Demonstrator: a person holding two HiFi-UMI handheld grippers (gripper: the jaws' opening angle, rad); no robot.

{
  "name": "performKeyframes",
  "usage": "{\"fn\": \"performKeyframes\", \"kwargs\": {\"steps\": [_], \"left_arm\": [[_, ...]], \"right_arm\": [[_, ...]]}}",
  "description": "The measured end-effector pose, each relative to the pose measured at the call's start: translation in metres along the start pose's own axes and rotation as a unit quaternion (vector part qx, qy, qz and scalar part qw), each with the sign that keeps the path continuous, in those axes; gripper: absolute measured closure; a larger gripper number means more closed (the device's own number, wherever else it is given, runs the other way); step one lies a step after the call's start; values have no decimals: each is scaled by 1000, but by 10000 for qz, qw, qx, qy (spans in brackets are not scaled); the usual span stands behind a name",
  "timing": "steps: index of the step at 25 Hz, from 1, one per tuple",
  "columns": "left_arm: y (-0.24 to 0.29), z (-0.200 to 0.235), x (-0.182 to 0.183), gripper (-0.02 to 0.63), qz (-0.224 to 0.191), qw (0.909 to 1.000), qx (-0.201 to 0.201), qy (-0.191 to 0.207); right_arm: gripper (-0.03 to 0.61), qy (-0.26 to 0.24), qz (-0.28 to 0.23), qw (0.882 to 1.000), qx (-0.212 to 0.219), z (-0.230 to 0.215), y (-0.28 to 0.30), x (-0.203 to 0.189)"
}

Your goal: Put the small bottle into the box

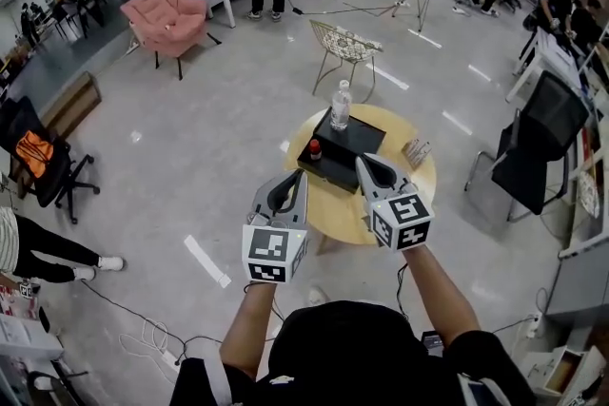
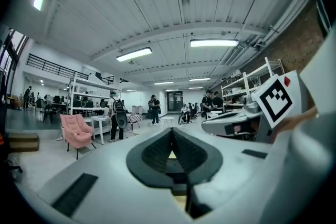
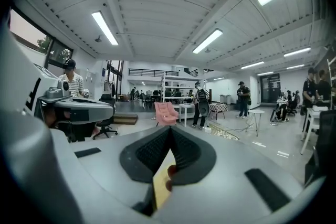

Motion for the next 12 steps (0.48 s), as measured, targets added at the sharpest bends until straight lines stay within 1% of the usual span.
{"fn": "performKeyframes", "kwargs": {"steps": [4, 9, 12], "left_arm": [[-4, -14, 8, 601, -52, 9999, 85, -28], [-8, -44, 19, 601, -51, 9999, 125, -17], [-13, -61, 22, 601, -69, 9997, 224, -61]], "right_arm": [[578, 21, -66, 10000, 21, -5, -18, 2], [578, 59, -159, 9999, 3, -17, -48, 10], [578, 79, -201, 9998, 35, -23, -69, 10]]}}
Point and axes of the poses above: the fingertips, and each gripper's own axes: y forward along the fingers, z to its left, x out of its top, the point moved 6 cm from there along -y, backward along the fingers, and after that the axes turned 4 degrees about y, right-handed, at the moved point
